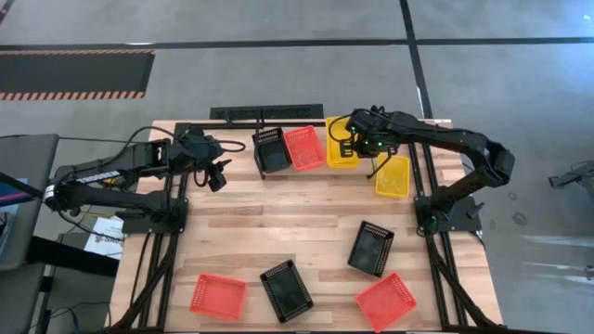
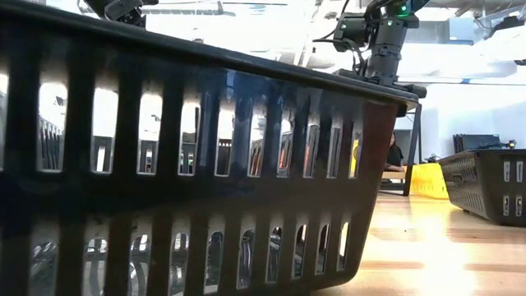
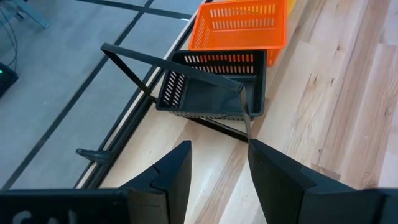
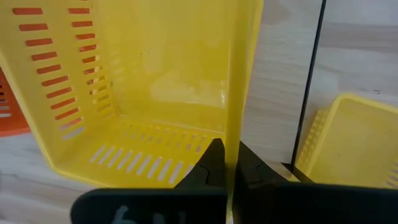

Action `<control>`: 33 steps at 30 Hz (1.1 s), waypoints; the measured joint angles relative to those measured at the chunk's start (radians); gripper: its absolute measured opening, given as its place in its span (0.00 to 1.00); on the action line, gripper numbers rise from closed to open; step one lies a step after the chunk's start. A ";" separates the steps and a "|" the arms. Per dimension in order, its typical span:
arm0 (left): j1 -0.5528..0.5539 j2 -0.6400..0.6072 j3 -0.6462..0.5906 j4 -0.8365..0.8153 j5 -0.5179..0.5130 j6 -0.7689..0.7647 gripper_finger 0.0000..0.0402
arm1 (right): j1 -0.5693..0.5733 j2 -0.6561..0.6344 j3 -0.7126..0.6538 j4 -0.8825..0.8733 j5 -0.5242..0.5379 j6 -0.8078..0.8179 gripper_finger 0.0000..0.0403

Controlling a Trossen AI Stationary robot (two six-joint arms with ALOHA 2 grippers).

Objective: Stack baskets on shelf by color
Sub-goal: Stack the left yellow bin on top of the other yellow bin on the shelf

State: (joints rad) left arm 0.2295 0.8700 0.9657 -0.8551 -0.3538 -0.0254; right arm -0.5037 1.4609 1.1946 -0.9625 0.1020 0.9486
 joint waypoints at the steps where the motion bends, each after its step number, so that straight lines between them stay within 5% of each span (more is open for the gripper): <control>1: 0.000 0.000 0.000 0.000 0.000 0.000 0.36 | 0.000 0.000 0.000 0.001 0.000 0.002 0.01; 23: 0.002 0.000 0.000 0.000 0.001 0.001 0.36 | 0.023 0.117 0.004 0.015 0.018 -0.005 0.01; 33: 0.002 0.000 0.000 0.000 0.001 0.003 0.36 | 0.034 0.125 0.029 -0.007 0.031 -0.052 0.17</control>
State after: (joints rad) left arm 0.2310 0.8696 0.9657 -0.8547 -0.3527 -0.0223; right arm -0.4702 1.5858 1.2236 -0.9697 0.1333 0.8970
